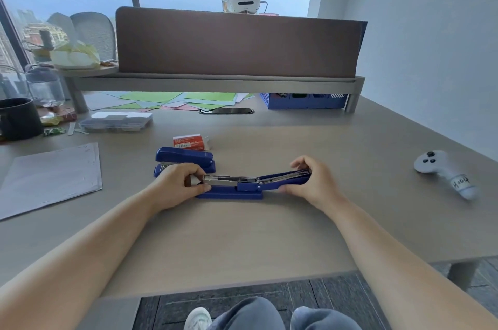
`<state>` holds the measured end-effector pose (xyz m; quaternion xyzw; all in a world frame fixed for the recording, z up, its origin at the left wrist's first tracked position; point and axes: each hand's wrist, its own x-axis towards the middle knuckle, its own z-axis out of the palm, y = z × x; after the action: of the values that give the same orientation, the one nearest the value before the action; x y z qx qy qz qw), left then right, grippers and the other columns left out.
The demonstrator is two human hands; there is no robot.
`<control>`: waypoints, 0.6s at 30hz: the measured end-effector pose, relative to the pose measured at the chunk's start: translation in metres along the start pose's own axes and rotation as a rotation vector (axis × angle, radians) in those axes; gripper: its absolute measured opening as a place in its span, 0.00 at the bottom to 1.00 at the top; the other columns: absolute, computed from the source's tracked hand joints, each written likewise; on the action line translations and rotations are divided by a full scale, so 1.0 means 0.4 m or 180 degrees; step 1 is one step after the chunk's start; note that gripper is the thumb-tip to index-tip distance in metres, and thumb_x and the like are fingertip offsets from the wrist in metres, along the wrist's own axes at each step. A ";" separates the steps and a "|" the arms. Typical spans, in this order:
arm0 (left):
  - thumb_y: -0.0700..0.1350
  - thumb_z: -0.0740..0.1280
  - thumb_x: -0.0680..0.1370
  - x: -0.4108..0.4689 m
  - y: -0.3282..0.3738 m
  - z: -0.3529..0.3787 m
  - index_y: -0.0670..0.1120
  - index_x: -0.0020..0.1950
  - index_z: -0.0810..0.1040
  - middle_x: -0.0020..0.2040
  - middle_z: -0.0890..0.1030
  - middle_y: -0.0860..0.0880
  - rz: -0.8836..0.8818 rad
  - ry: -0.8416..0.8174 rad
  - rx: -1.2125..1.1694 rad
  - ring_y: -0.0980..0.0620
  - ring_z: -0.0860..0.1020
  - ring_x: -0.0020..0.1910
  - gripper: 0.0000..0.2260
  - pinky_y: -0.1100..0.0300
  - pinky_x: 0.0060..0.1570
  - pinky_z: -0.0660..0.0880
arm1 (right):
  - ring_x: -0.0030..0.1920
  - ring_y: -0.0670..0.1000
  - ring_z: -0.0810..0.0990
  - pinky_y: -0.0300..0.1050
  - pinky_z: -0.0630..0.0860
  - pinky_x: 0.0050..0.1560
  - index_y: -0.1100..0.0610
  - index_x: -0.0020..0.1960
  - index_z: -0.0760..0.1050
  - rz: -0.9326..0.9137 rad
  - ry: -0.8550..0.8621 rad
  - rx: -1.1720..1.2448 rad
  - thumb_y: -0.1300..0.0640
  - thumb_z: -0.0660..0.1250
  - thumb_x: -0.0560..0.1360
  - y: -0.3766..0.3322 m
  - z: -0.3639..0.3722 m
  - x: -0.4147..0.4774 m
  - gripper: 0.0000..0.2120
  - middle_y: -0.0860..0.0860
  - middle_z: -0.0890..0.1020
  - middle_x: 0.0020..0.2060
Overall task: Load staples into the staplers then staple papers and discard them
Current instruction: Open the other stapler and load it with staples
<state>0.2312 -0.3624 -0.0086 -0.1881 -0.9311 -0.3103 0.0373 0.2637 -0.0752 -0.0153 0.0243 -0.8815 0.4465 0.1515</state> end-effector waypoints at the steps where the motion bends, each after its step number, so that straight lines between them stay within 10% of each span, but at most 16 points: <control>1: 0.47 0.70 0.72 0.000 0.000 0.000 0.52 0.43 0.75 0.36 0.75 0.55 -0.0012 -0.0003 0.0001 0.57 0.72 0.34 0.05 0.67 0.34 0.66 | 0.37 0.44 0.74 0.37 0.70 0.38 0.51 0.47 0.71 -0.0034 0.0101 0.0078 0.57 0.81 0.56 -0.004 -0.001 -0.002 0.25 0.44 0.73 0.37; 12: 0.47 0.72 0.70 0.003 0.003 0.004 0.48 0.47 0.79 0.34 0.74 0.55 -0.0123 0.0126 -0.0106 0.57 0.71 0.33 0.08 0.71 0.30 0.65 | 0.38 0.46 0.76 0.36 0.74 0.44 0.49 0.43 0.70 -0.0354 -0.0160 0.1286 0.63 0.70 0.70 -0.127 0.063 0.035 0.12 0.52 0.78 0.40; 18: 0.48 0.75 0.66 0.005 -0.017 -0.009 0.54 0.41 0.76 0.35 0.77 0.53 -0.0227 -0.0034 -0.0285 0.56 0.73 0.33 0.09 0.67 0.33 0.69 | 0.36 0.48 0.72 0.41 0.68 0.41 0.51 0.47 0.73 -0.0848 -0.0847 0.0198 0.56 0.68 0.72 -0.174 0.163 0.065 0.05 0.43 0.74 0.35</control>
<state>0.2267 -0.3691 -0.0092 -0.1580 -0.9225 -0.3518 0.0128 0.2354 -0.1665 0.0104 0.2043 -0.8686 0.4424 0.0905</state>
